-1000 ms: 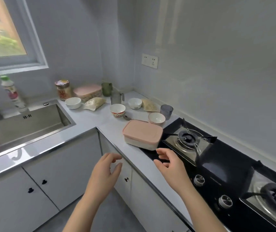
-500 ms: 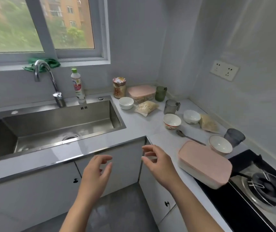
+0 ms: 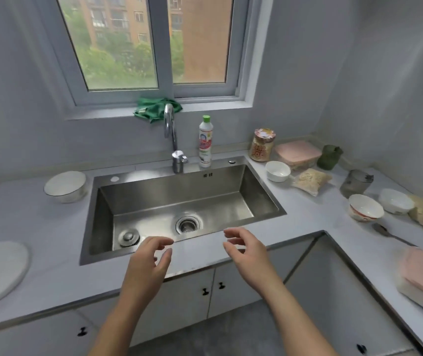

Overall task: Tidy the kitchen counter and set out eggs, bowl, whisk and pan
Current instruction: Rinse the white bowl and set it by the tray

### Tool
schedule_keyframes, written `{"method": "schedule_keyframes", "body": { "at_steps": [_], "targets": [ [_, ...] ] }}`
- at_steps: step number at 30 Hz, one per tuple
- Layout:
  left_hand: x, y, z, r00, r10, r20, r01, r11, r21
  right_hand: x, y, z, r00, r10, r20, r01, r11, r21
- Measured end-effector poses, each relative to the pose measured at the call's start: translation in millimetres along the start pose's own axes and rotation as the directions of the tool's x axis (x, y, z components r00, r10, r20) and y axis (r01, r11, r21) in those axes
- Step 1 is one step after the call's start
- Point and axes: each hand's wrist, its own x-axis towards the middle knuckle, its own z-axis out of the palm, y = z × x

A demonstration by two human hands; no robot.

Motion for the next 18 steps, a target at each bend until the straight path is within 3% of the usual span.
{"method": "schedule_keyframes", "body": {
  "at_steps": [6,11,18],
  "targets": [
    [50,-70,-57,0.996,-0.074,-0.045,0.074,0.997,0.007,62,-28,97,0.993,0.036,0.109,-0.039,0.999,0.021],
    [98,-132,-107,0.972,-0.215,-0.095,0.222,0.972,0.075,146,-41,189,0.970,0.056,0.235,-0.081,0.992,0.101],
    [185,-224,-195,0.855,-0.479,-0.201,0.492,0.870,0.022,251,-86,334,0.855,0.244,0.457,-0.353,0.920,0.171]
  ]
}}
